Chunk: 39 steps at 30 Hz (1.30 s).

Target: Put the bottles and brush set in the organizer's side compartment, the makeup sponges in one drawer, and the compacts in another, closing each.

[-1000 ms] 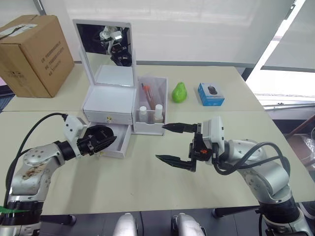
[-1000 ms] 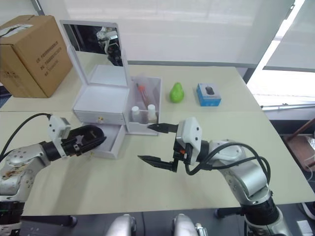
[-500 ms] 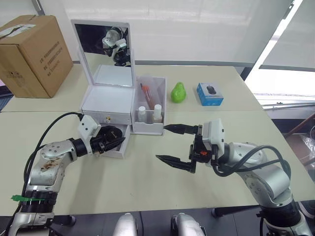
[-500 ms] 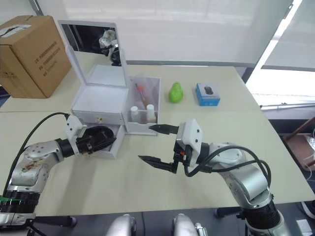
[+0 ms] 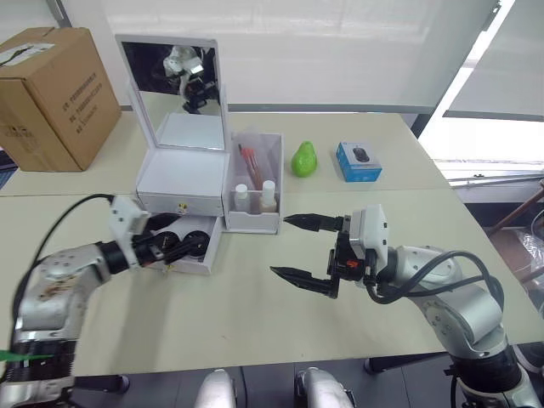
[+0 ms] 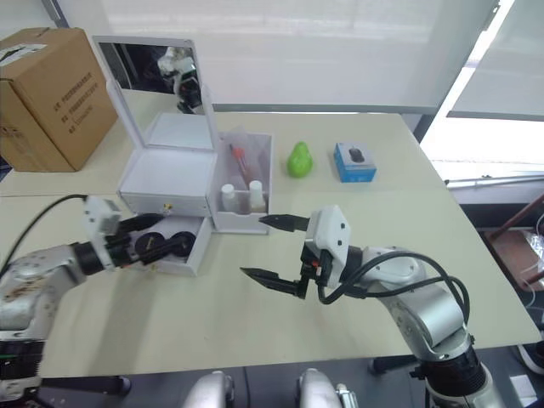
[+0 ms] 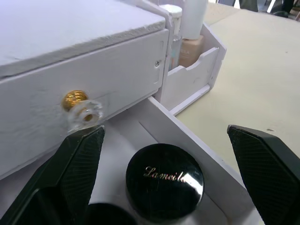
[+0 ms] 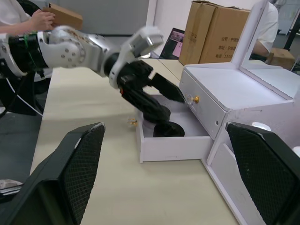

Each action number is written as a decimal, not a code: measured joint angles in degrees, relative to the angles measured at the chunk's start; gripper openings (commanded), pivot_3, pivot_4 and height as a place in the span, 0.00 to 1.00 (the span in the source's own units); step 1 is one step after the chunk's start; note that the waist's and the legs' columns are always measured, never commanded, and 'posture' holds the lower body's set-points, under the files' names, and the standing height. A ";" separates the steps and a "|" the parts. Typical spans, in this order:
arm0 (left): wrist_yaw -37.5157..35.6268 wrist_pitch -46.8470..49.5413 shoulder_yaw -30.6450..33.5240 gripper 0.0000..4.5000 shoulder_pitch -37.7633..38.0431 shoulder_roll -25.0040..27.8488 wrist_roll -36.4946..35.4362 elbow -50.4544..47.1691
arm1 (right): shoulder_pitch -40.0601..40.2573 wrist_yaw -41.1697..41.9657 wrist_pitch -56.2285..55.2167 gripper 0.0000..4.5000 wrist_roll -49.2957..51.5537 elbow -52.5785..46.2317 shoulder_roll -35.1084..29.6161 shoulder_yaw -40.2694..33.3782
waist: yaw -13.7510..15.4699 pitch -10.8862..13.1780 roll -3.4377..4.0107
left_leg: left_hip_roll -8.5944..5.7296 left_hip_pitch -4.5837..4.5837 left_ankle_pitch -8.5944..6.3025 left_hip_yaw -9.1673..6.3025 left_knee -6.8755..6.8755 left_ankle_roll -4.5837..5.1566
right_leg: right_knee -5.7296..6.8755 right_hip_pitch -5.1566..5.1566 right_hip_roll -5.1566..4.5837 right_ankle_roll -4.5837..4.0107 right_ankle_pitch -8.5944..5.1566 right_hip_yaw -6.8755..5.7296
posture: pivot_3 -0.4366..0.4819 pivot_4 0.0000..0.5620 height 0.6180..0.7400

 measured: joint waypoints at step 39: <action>7.65 -11.66 -12.15 0.01 -10.45 -8.15 18.23 18.10 | 0.29 -1.20 0.06 1.00 -1.02 0.09 0.00 0.06 | 0.84 -0.10 -0.10 | -0.03 -0.08 0.00 -0.04 0.11 0.00 | 0.02 0.06 0.02 -0.01 0.13 -0.04 | 0.48 0.27 0.85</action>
